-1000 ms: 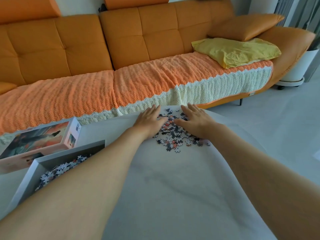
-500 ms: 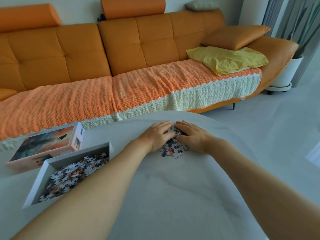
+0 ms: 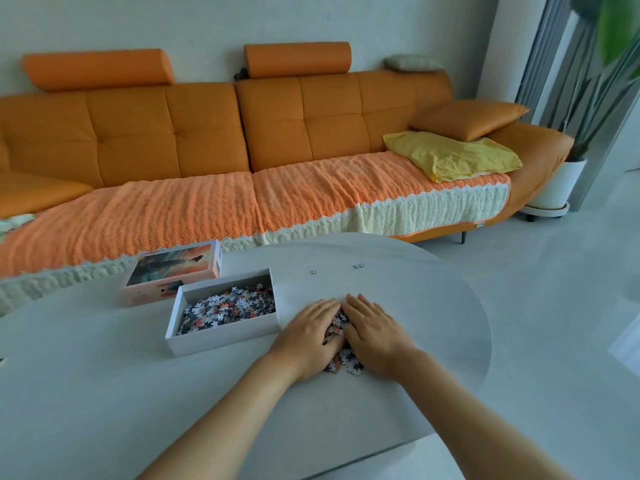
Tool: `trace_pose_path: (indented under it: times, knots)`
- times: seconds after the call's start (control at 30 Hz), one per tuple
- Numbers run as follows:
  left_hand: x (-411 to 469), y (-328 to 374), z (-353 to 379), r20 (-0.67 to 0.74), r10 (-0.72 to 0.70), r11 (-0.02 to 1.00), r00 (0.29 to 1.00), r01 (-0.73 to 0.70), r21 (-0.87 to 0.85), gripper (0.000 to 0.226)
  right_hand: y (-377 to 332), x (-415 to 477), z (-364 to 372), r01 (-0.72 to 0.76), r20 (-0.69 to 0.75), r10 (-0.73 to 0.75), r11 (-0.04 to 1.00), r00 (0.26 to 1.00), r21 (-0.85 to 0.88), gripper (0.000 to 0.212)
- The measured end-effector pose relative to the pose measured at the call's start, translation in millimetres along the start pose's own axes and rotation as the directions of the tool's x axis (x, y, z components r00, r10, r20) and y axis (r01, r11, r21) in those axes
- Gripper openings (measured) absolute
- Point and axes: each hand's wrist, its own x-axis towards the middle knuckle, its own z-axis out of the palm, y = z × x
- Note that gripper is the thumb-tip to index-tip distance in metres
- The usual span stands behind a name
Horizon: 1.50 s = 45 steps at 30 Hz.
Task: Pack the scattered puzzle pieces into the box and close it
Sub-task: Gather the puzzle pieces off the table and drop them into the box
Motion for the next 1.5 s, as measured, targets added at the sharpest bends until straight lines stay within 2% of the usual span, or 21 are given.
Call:
trace_pose_path:
  times: [0.1, 0.2, 0.27, 0.37, 0.53, 0.63, 0.77, 0.87, 0.93, 1.1, 1.33, 1.5]
  knots:
    - [-30.4, 0.5, -4.7, -0.046, -0.020, 1.000, 0.999, 0.019, -0.017, 0.058, -24.2, -14.2, 10.9, 0.019, 0.008, -0.019, 1.000, 1.000, 0.010, 0.054]
    - [-48.2, 1.9, -13.3, -0.039, -0.099, 0.988, 0.994, 0.094, -0.121, 0.055, -43.7, -21.7, 17.5, 0.055, 0.029, -0.057, 0.996, 0.998, 0.075, 0.053]
    - [-50.5, 3.4, -20.4, -0.018, -0.136, 0.973, 0.991, 0.130, -0.188, 0.055, -49.5, -21.5, 12.3, 0.047, 0.020, -0.053, 0.975, 0.998, 0.215, 0.051]
    - [-37.1, 8.1, -29.7, -0.005, -0.166, 0.963, 0.986, 0.161, -0.214, 0.056, -42.0, -11.2, -3.5, -0.045, -0.003, 0.050, 0.918, 0.999, 0.394, 0.049]
    - [17.9, 17.0, -33.2, 0.065, -0.218, 0.961, 0.974, 0.226, -0.158, 0.060, -1.4, 27.1, -16.4, -0.084, -0.066, 0.108, 0.953, 0.992, 0.290, 0.051]
    - [55.8, 12.2, -29.6, 0.105, -0.268, 0.958, 0.958, 0.276, -0.080, 0.061, 23.5, 55.1, -21.2, -0.127, -0.042, 0.138, 0.972, 0.990, 0.199, 0.056]
    - [94.5, -7.8, -22.9, 0.134, -0.335, 0.940, 0.932, 0.322, 0.111, 0.062, 44.1, 85.3, -25.0, -0.143, 0.027, 0.141, 0.987, 0.990, 0.073, 0.067]
    - [109.8, -20.7, -17.9, 0.171, -0.382, 0.921, 0.908, 0.360, 0.150, 0.064, 55.0, 97.7, -24.4, -0.118, 0.058, 0.121, 0.991, 0.991, -0.057, 0.070]
    - [111.8, -23.7, -14.5, 0.162, -0.368, 0.926, 0.916, 0.345, 0.150, 0.066, 57.1, 99.1, -26.3, -0.070, 0.063, 0.076, 0.993, 0.995, -0.092, 0.066]
    - [89.5, -11.1, -11.7, 0.149, -0.268, 0.962, 0.952, 0.254, 0.102, 0.062, 44.5, 80.2, -31.0, 0.014, 0.064, -0.014, 1.000, 0.998, 0.012, 0.052]
    - [17.3, 12.4, -18.5, 0.238, -0.130, 0.982, 0.962, 0.092, 0.165, 0.065, 11.7, 13.1, -21.3, 0.045, 0.087, -0.055, 0.992, 0.995, 0.120, 0.050]
    - [-39.4, 15.8, -24.3, 0.208, -0.095, 0.980, 0.974, 0.055, 0.192, 0.064, -23.8, -29.9, -1.1, 0.039, 0.029, -0.043, 0.988, 0.999, 0.147, 0.049]
